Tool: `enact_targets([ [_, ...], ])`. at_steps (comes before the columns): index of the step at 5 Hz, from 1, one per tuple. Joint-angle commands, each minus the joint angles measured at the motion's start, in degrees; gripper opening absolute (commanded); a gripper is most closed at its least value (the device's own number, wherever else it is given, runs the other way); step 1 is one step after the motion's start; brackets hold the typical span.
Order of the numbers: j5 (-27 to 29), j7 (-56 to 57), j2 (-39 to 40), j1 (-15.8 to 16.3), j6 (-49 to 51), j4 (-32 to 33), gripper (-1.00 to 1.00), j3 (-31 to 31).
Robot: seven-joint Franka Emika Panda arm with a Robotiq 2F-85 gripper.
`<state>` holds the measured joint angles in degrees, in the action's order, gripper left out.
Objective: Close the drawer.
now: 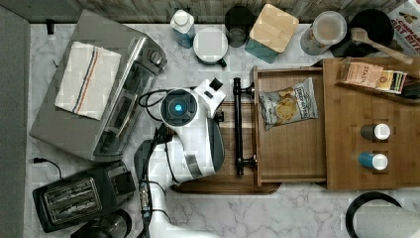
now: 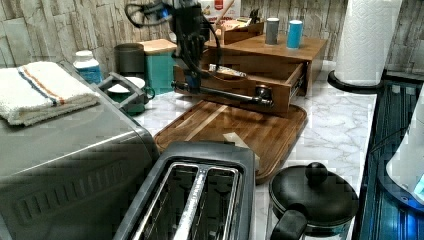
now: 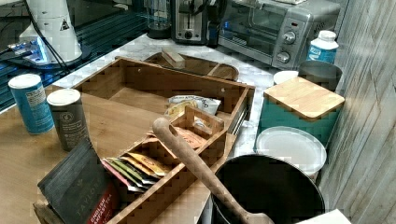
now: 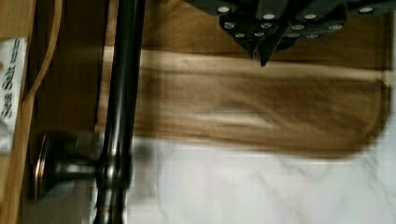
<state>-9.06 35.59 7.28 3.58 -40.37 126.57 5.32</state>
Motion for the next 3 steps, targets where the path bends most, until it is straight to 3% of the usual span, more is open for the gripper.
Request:
enact_targets([
  [1,-7.41,-3.68,2.93,-0.84,-6.36,5.24,-1.0,-3.38],
  [3,-7.45,-3.37,1.75,-0.79,-5.45,4.45,-1.0,-3.78],
])
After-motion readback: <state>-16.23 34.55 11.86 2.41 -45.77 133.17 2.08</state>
